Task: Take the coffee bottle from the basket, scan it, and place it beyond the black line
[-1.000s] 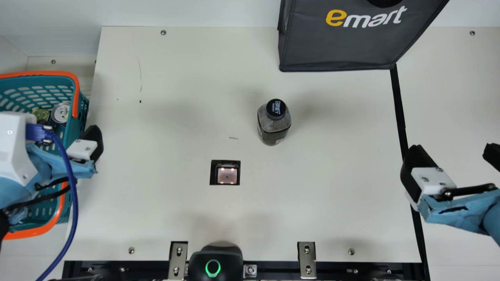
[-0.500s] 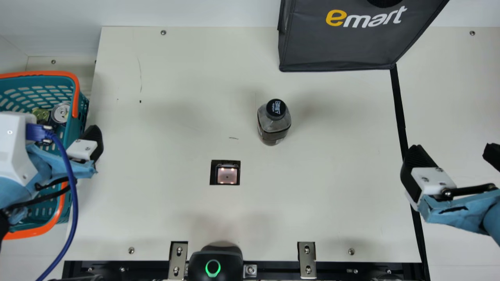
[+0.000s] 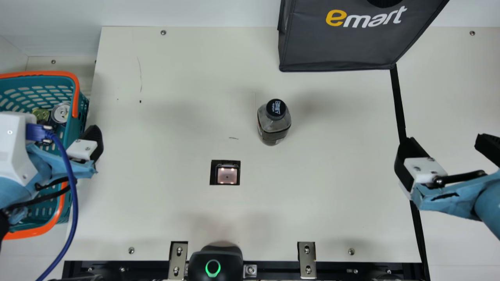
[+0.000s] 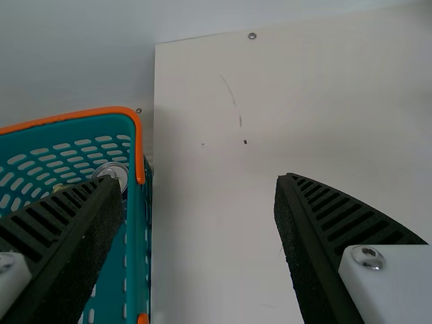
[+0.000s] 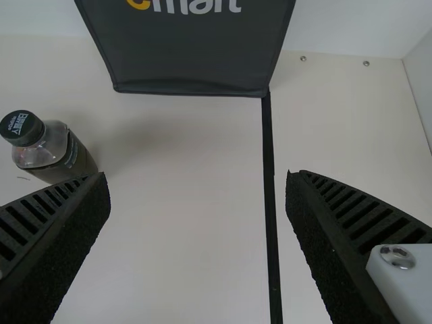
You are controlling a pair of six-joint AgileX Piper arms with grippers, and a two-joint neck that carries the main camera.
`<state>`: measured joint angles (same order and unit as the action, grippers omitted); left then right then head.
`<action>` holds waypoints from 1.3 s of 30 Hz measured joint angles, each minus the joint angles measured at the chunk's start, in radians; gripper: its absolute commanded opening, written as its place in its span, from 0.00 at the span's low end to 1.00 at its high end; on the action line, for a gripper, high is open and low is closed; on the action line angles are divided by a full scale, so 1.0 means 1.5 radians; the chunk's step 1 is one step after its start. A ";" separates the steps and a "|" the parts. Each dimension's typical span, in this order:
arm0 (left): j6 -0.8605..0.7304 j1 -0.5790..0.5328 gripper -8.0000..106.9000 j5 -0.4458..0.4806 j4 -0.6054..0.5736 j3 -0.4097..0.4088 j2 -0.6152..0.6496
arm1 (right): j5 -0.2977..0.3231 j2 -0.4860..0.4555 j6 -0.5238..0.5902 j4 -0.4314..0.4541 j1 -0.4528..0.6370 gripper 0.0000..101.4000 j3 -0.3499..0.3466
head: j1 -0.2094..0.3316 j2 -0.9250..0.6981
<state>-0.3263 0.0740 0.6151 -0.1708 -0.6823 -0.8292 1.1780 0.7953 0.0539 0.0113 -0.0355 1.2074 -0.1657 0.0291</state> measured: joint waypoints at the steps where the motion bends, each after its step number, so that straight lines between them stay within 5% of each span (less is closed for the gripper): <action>1: 0.000 0.000 0.85 0.000 0.000 0.000 0.000 | -0.001 0.002 0.000 0.000 -0.003 0.90 0.000 | 0.000 0.000; 39: 0.000 0.000 0.85 0.000 0.000 0.000 0.000 | -0.124 0.151 -0.070 0.070 -0.178 0.90 -0.009 | 0.000 0.000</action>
<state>-0.3263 0.0740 0.6151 -0.1708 -0.6823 -0.8292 0.9917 1.0221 -0.0516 0.1156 -0.3031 1.1942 -0.1657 0.0291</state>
